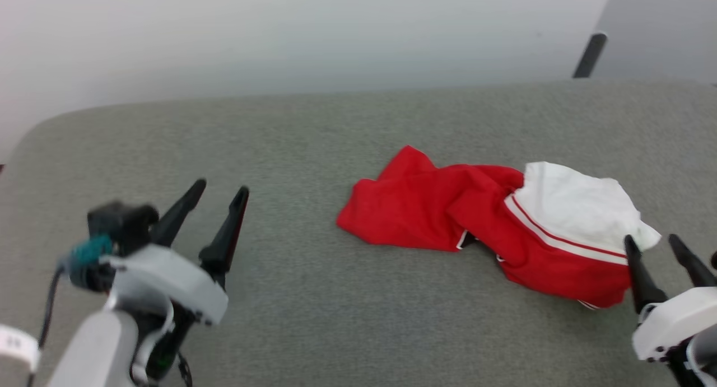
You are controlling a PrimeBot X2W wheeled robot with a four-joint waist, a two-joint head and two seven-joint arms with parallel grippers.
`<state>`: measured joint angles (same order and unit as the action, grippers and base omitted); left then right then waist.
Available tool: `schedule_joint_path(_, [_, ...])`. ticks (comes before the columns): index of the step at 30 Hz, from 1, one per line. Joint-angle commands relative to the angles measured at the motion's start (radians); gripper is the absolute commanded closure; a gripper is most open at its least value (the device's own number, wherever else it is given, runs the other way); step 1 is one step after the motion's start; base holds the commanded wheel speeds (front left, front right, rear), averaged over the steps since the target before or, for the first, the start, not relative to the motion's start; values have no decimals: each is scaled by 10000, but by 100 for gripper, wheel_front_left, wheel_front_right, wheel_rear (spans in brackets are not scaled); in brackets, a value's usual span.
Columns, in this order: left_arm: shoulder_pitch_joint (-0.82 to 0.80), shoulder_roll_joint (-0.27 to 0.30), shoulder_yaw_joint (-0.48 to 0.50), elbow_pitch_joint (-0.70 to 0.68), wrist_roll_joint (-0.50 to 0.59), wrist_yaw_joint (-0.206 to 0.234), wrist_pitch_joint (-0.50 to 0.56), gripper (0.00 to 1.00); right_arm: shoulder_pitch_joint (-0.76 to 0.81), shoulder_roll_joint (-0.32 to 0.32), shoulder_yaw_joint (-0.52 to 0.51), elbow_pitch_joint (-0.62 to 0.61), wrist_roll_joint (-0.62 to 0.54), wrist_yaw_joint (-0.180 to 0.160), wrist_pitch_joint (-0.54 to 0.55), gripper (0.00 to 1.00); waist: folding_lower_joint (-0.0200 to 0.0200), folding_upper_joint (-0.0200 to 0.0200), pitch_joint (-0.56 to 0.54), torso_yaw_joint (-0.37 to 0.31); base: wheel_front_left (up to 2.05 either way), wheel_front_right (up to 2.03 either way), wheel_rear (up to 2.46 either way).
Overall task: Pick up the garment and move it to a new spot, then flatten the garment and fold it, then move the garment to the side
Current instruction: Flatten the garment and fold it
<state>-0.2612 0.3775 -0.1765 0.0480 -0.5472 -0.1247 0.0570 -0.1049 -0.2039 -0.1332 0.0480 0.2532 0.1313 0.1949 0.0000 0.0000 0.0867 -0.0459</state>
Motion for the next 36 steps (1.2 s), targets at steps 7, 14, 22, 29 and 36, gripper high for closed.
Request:
schedule_joint_path(7, [-1640, 255, -540, 167, -1199, -59, 2500, 0, -369, 240, 726, 290, 219, -10, -859, 0, 0, 0, 867, -998, 0, 0, 0])
schedule_joint_path(14, [-2904, 289, -1173, 962, -1974, 75, 5083, 0, -789, 399, 1225, 663, 468, -10, -1241, 0, 0, 0, 1551, -1611, 0, 0, 0])
schedule_joint_path(22, [-3697, 276, -1513, 1779, -2185, 277, 6417, 0, -1164, 504, 1604, 1110, 720, -10, -1604, 0, 0, 0, 2154, -2081, 0, 0, 0])
schedule_joint_path(29, [-4057, 447, -1773, 2808, -1984, 358, 6949, 0, -1507, 559, 1885, 1538, 900, -10, -1934, 0, 0, 0, 2577, -2385, 0, 0, 0])
schedule_joint_path(36, [-3969, 292, -2123, 3793, -2070, 591, 7752, 0, -1663, 520, 1967, 1870, 1010, -10, -2170, 0, 0, 0, 2726, -2414, 0, 0, 0])
